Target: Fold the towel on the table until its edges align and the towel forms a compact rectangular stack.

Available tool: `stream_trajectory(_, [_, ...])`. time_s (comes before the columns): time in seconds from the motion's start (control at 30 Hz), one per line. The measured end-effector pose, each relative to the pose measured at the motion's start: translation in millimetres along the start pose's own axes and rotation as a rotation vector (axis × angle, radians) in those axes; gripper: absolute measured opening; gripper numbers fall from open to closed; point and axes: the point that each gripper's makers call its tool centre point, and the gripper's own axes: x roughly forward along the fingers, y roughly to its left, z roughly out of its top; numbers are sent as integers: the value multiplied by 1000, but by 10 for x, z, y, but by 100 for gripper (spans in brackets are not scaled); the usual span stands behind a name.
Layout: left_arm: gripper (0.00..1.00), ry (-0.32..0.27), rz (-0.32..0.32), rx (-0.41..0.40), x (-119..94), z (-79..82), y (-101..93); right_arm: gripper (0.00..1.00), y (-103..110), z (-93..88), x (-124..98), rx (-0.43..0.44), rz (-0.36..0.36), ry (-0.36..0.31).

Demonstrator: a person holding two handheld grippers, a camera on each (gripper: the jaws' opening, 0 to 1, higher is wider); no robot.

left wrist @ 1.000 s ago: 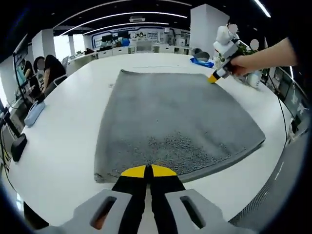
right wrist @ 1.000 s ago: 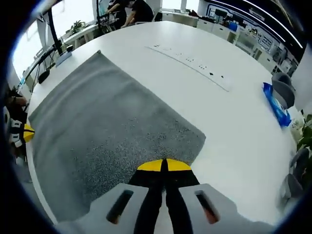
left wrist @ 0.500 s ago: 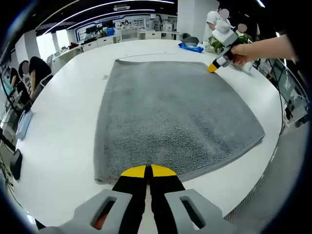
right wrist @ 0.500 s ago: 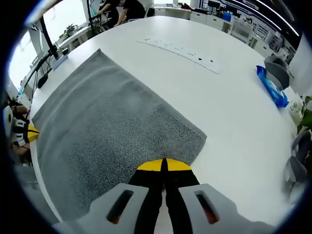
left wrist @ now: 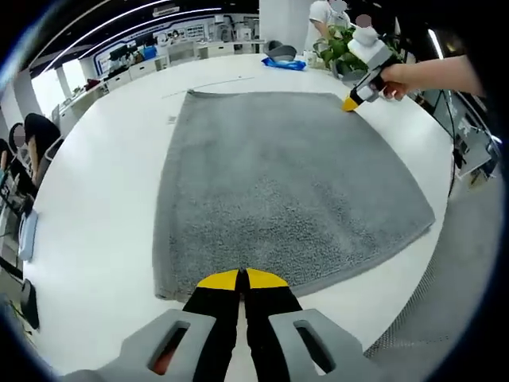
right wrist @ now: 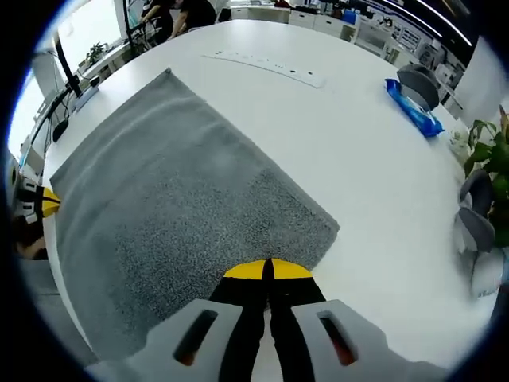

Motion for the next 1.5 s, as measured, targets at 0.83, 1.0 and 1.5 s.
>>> stream_trajectory(0.83, [2, 90, -25, 98, 95, 117, -46, 0, -6, -635, -306, 77, -69, -9])
stream_trajectory(1.0, [2, 132, -41, 144, 127, 146, -51, 0, 6, -703, -341, 99, -74, -17])
stream_trajectory(1.5, [2, 164, -3, 282, 207, 277, -25, 0, 62, -971, -461, 147, -93, -18])
